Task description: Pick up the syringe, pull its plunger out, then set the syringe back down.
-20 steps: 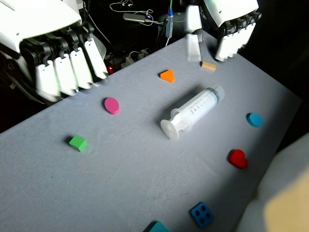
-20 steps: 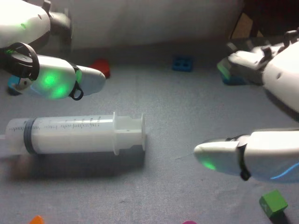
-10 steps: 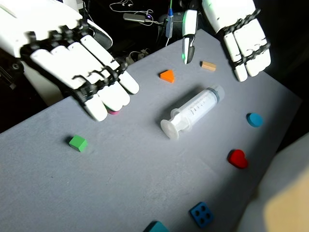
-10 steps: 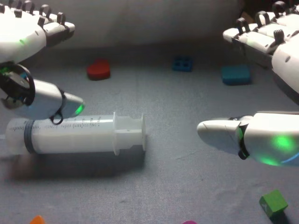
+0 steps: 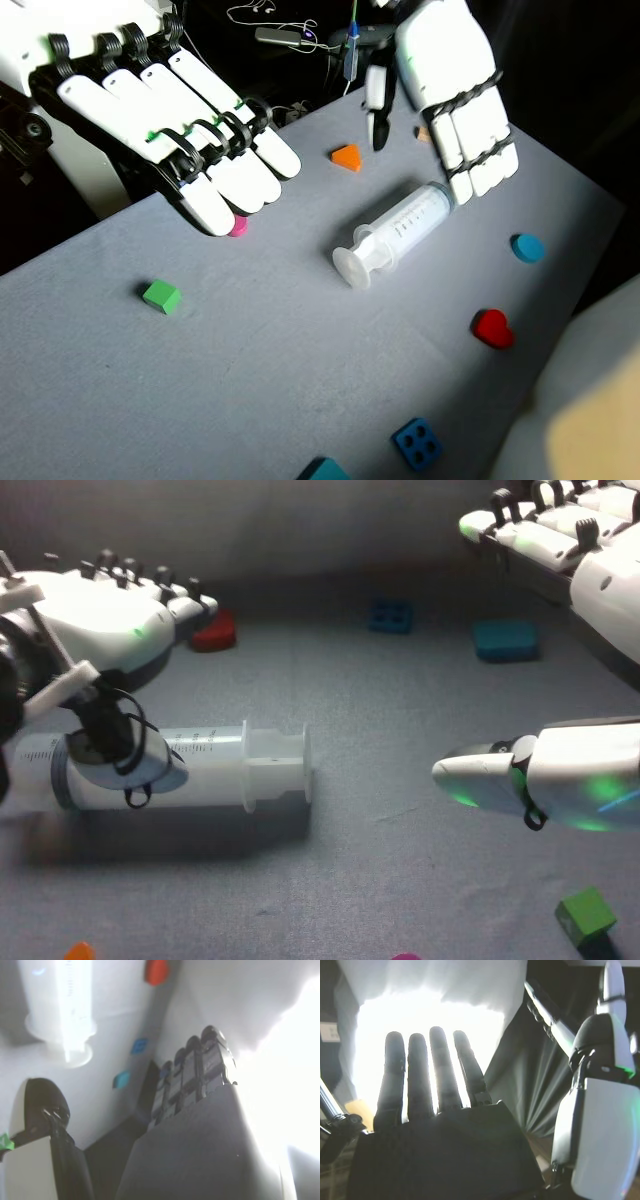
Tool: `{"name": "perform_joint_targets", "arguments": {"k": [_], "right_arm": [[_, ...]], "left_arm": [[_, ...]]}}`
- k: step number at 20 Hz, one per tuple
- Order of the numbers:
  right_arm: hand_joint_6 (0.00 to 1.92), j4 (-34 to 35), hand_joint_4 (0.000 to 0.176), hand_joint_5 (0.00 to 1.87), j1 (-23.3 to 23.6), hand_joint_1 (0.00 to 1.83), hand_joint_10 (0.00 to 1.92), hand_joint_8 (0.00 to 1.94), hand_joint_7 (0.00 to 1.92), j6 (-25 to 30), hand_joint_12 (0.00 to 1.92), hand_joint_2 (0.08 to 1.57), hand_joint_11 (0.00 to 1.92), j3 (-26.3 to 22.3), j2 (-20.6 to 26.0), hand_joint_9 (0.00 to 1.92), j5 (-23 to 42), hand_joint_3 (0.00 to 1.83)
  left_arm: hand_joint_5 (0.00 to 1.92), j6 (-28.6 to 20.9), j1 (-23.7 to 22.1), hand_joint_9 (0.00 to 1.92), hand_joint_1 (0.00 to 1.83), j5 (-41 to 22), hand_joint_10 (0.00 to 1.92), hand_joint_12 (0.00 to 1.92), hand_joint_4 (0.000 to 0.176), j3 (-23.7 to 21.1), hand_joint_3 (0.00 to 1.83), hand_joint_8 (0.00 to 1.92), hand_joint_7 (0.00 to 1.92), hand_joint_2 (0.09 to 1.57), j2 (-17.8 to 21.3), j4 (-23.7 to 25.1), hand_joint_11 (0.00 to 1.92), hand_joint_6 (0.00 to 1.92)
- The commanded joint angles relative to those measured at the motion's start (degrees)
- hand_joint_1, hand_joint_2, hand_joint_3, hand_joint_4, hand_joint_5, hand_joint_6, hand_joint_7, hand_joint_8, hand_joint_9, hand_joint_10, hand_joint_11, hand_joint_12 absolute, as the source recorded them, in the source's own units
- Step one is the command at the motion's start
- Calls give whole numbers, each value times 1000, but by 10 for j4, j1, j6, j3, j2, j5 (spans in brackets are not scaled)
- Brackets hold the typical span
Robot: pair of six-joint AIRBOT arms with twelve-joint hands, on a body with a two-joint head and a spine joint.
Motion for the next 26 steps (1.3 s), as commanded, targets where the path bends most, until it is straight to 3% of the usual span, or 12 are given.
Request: {"name": "perform_joint_targets", "arguments": {"k": [1,10,16,26], "right_arm": [[0,-55,0,89,12,375,1,2,143,3,452,859,0,0,0,93,-12,0],[0,-55,0,70,20,381,1,1,133,-6,404,860,0,-6,11,73,-17,0],[0,-80,0,62,21,399,1,1,117,32,350,853,0,-8,24,53,-24,0],[0,-80,0,59,21,400,3,0,101,35,350,849,0,-10,31,61,-25,0]], "left_arm": [[0,-3,-2,0,902,28,0,0,0,4,20,0,0,1075,-4,42,0,0],[0,-70,47,0,983,130,0,0,0,30,4,0,0,1055,-67,44,0,0],[0,-117,76,0,943,142,0,0,0,70,5,0,0,1067,-126,47,0,0],[0,-162,98,0,892,168,0,0,0,105,13,0,0,1104,-156,21,0,0]]}}
